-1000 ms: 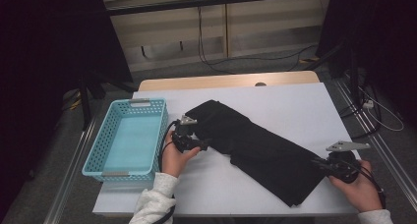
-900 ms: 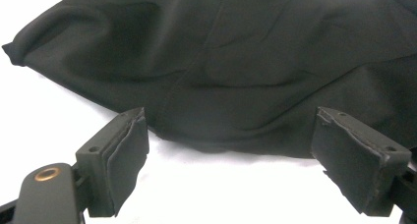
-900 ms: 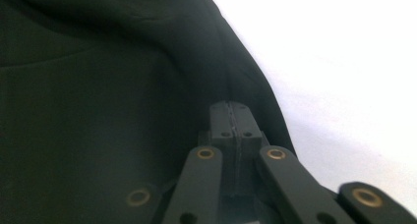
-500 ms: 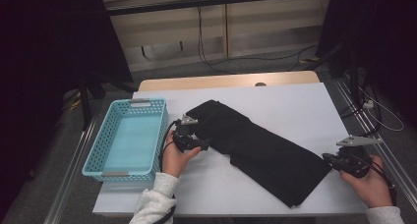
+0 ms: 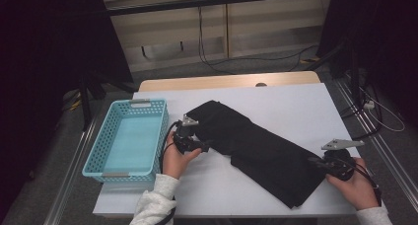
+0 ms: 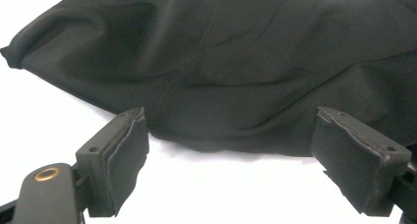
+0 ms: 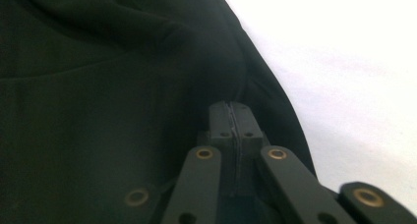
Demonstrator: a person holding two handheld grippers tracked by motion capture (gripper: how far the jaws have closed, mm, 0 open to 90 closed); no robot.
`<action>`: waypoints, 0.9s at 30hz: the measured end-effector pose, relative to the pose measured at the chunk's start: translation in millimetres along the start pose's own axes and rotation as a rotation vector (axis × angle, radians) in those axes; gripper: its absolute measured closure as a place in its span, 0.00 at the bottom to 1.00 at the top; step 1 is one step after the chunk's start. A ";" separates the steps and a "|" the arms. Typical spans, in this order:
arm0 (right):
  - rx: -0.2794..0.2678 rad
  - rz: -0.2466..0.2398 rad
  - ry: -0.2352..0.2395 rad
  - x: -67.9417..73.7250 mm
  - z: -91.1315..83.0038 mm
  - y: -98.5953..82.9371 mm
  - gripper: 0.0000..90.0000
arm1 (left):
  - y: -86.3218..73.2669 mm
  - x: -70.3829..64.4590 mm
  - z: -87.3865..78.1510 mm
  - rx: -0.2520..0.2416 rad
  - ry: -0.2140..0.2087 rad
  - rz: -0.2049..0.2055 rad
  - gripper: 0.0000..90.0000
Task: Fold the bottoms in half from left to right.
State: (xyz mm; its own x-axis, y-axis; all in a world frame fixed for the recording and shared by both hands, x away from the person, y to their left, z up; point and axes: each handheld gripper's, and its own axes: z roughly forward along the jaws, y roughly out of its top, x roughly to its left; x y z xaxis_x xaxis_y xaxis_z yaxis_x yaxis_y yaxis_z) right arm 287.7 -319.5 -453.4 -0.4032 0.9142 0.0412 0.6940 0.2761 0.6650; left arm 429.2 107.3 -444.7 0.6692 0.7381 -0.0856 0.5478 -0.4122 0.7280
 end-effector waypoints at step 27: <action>-0.037 0.046 -0.067 -22.3 -10.4 -0.8 0.74 | 0.3 -2.6 1.9 0.018 -0.010 0.016 0.16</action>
State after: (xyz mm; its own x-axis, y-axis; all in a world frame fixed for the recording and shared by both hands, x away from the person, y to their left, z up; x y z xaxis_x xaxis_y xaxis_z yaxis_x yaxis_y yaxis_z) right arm 289.9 -343.2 -447.0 -0.3295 0.9439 0.0229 0.6877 0.2233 0.6908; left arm 428.6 104.3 -445.5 0.6826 0.7263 -0.0807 0.5458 -0.4332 0.7172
